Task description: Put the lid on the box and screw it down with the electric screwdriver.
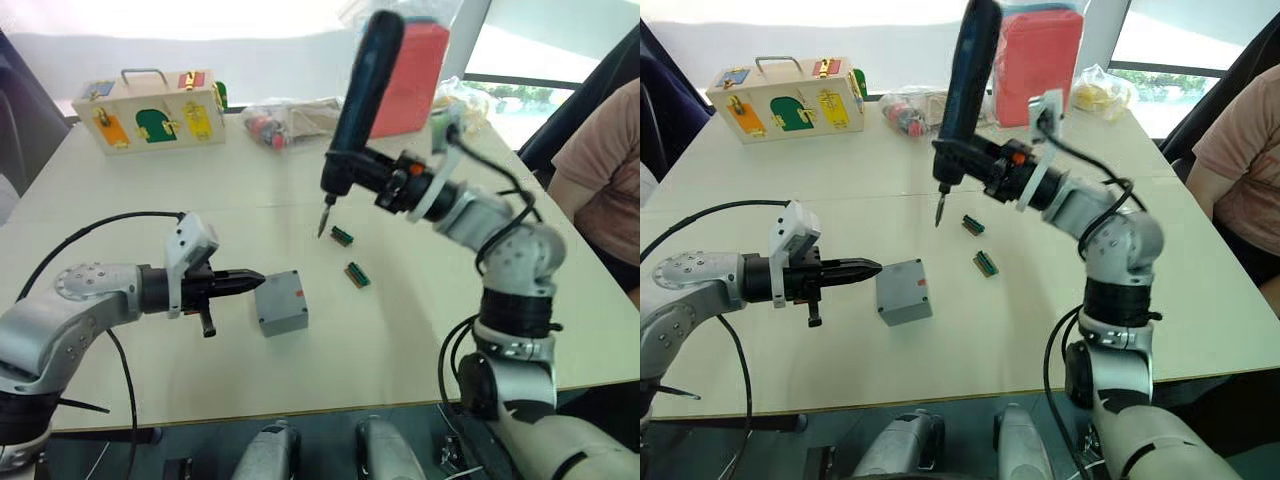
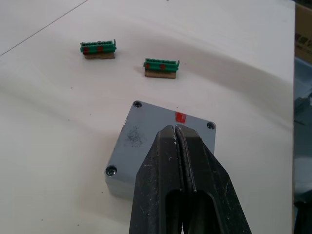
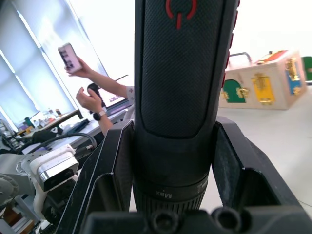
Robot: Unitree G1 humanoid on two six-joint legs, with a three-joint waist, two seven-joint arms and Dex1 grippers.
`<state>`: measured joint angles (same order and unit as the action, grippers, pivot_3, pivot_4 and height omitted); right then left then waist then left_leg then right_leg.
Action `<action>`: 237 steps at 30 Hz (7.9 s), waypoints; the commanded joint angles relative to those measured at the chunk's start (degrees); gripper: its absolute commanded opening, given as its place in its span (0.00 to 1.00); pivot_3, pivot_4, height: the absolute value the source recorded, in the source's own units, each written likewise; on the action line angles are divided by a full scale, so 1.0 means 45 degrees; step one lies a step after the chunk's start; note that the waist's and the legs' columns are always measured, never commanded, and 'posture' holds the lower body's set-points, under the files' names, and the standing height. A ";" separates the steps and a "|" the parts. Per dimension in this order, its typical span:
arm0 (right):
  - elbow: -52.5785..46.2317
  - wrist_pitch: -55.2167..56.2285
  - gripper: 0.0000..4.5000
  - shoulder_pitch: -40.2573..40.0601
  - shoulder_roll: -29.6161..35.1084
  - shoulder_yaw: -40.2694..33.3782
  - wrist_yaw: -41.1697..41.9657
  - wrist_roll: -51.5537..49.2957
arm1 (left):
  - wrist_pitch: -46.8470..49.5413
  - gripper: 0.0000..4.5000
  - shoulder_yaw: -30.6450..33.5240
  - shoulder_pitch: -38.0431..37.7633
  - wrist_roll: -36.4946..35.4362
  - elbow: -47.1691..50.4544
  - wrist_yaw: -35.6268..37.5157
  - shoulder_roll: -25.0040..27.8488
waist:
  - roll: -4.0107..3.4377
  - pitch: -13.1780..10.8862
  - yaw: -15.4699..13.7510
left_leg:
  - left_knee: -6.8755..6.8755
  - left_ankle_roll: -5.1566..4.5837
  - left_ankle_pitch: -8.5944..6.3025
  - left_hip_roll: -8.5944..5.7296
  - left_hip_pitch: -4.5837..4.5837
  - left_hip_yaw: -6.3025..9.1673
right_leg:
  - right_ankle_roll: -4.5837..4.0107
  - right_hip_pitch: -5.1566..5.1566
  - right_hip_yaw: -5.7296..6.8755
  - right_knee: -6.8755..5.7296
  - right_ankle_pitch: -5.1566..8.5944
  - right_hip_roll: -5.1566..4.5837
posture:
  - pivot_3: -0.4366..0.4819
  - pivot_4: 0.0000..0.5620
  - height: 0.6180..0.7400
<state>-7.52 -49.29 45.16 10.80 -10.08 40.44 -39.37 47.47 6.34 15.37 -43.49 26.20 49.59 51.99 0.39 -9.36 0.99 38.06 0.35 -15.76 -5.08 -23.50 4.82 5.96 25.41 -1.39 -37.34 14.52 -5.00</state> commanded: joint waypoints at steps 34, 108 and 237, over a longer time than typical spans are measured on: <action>0.0869 0.5861 0.39 -0.2187 -0.0599 0.3639 0.0484 0.3253 | -0.1955 0.00 -0.2257 -0.0337 0.3382 -0.1183 -0.0342 -0.1633 | 0.0002 0.0003 0.0003 | -0.0006 0.0009 0.0005 0.0001 0.0025 0.0004 | -0.0001 -0.0016 0.0006 -0.0001 0.0000 0.0012 | 0.48 0.27 1.00; 0.0866 0.5296 0.39 -0.2413 -0.0319 0.3196 0.0235 0.2489 | -0.2288 0.00 -0.2755 -0.0039 0.4190 -0.1707 0.0282 -0.1719 | 0.0000 0.0019 -0.0043 | -0.0007 0.0010 0.0006 0.0001 0.0057 0.0009 | -0.0001 -0.0053 0.0009 -0.0008 0.0001 0.0010 | 0.48 0.27 1.00; 0.9767 -0.9448 0.39 0.4690 0.7717 0.5527 -0.0557 0.0502 | -0.1011 0.00 -0.2188 0.1023 0.2047 0.0359 0.2203 -0.0463 | -0.0114 -0.0084 -0.0039 | -0.0174 -0.0036 -0.0017 0.0009 0.0016 -0.0031 | -0.0011 -0.0024 -0.0001 0.0200 0.0003 -0.0013 | 0.48 0.27 1.00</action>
<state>36.58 -92.07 63.20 45.42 15.74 36.48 -38.11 43.36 -4.54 19.91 -34.26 26.06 59.77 49.69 -0.12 -9.74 0.81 37.30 0.20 -15.83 -5.05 -23.42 4.69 5.91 25.30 -1.39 -36.45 14.53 -5.06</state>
